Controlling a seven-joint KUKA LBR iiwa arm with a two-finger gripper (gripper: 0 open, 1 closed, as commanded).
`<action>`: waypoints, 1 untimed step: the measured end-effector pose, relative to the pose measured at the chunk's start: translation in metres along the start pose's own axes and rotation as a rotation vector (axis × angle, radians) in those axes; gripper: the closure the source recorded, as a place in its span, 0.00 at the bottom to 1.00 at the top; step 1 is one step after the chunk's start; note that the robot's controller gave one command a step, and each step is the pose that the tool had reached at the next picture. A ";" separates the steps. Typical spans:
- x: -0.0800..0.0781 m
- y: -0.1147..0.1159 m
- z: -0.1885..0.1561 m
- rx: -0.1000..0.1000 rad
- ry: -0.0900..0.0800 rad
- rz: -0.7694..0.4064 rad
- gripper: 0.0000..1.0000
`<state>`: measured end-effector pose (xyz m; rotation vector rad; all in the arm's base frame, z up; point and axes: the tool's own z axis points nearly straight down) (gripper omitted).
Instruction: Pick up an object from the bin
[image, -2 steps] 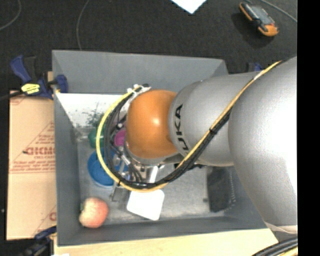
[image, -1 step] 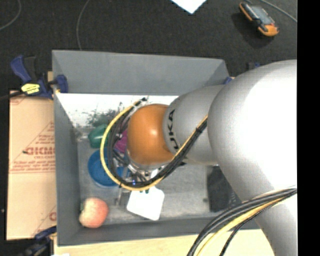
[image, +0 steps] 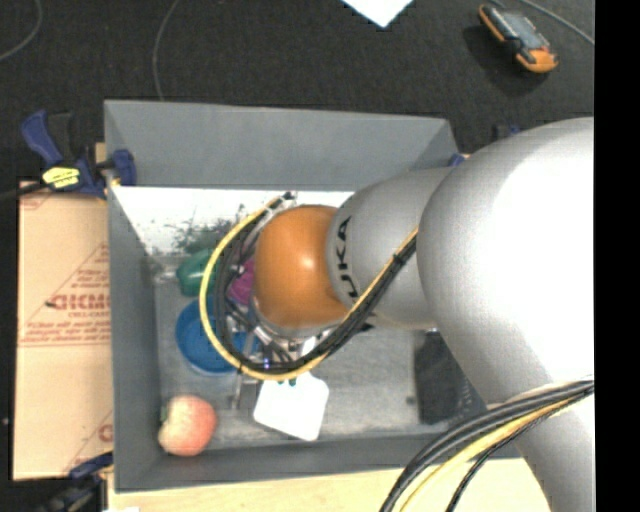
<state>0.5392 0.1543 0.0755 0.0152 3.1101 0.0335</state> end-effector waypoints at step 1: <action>-0.008 -0.013 0.004 -0.001 -0.004 -0.394 1.00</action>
Offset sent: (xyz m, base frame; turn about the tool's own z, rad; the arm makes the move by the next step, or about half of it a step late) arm 0.0000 0.0000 0.0000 0.0000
